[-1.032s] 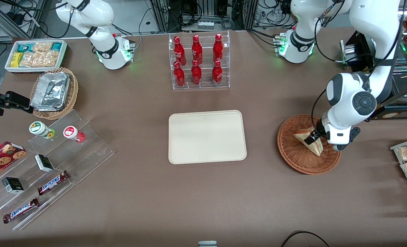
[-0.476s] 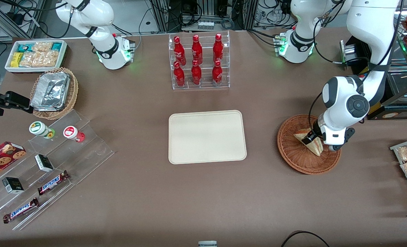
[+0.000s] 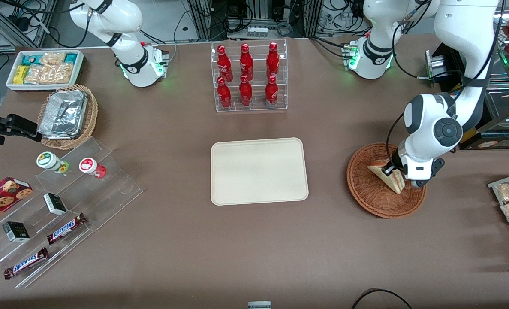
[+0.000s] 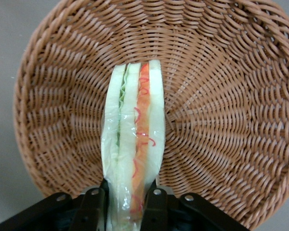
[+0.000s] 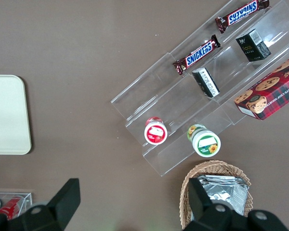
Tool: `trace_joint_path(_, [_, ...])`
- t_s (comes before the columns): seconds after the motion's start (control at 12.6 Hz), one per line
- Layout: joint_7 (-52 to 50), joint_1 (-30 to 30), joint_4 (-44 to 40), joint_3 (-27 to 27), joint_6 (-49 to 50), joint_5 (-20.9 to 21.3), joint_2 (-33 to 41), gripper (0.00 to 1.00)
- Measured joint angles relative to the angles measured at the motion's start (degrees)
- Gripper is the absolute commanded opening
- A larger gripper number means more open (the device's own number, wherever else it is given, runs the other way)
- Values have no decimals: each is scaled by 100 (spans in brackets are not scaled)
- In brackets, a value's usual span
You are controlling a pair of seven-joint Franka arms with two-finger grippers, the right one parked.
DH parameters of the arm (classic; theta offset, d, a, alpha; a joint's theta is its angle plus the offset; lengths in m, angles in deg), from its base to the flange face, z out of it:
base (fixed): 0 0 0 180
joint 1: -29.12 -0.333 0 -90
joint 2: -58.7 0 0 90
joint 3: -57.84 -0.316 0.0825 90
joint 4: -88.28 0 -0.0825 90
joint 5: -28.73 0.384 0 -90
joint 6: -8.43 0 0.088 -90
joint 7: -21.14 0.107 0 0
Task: Place sandwich from basket to tray
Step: 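Lift the sandwich and carry it with the left gripper over the tray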
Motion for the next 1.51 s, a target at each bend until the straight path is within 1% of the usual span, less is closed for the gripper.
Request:
trace_joint_path(0.16, [16, 94, -122, 124, 435, 92, 152, 0])
trace_joint_path(0.24, [16, 238, -234, 179, 699, 167, 204, 0])
trace_joint_path(0.32, [14, 440, -386, 209, 982, 258, 231, 0])
trace_joint_path(0.48, [10, 889, -740, 231, 1451, 301, 236, 0])
trace_joint_path(0.79, [6, 1557, -1100, 284, 1588, 225, 178, 0])
trace_joint_path(1.19, [-6, 2479, -1750, 314, 1583, -166, -403, 0])
trace_joint_path(1.51, [-119, 3059, -2647, 321, 1582, -201, -1233, 0])
